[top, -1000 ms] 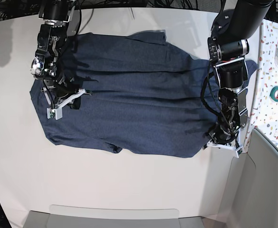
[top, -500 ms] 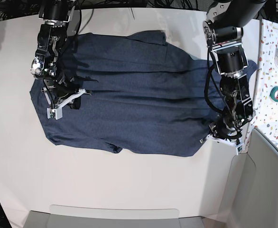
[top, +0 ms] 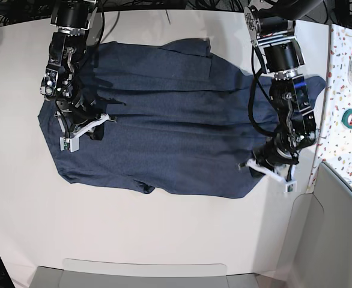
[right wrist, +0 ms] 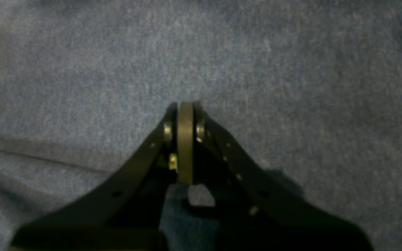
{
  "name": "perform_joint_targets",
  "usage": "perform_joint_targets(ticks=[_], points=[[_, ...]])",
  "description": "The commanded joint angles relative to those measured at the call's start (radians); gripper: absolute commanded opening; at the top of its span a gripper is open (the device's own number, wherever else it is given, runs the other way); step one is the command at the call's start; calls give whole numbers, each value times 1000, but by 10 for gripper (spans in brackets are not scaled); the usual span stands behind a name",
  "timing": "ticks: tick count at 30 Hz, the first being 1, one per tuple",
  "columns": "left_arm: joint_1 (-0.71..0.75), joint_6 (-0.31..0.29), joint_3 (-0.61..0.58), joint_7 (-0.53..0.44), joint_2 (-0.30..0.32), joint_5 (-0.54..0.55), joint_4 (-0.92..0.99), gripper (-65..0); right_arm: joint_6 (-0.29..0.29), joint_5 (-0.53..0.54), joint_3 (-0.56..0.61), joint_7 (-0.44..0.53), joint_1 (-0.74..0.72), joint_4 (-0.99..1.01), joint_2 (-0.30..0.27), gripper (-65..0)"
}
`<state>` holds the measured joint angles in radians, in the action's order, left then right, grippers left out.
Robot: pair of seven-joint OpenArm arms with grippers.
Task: Layout the t-shirt on the table in an organized manner, then fold the t-shirt properly
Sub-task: 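Release and move the left gripper inward onto the shirt body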
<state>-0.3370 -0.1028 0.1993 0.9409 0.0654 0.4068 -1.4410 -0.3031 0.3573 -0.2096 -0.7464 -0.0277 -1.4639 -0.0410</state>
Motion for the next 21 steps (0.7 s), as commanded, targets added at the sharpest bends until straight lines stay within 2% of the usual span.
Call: perform_joint_targets(ticks=[1,5,8,11,14,16,21], points=[[-34,-4,15,-47,11,10,-10,-648,-1,-13,3,-32,2,-4,2,-650],[-80,-4,59,-110,11,8,70,-647,-1,-13,3,-32,8,-5,3,-650],[-135,-4,64,-150,17,8,202,-642,-1,-13,3,-32,8,-5,3,-650],[-182,-4,59,-182,34,8,337,-585,-1,-13,3,-32,10,-5,2,-650],[-202,-10,64,-187,35,10,405,-470,-1,-13,3,-32,10,-5,2,-650],[-198,-10,64,-185,35,11,401,-417,-3,-13,3,-32,12,-4,2,-650],[-199,-12,56,-184,35,11,403,-393,-3,-13,3,-32,12,-4,2,-650]])
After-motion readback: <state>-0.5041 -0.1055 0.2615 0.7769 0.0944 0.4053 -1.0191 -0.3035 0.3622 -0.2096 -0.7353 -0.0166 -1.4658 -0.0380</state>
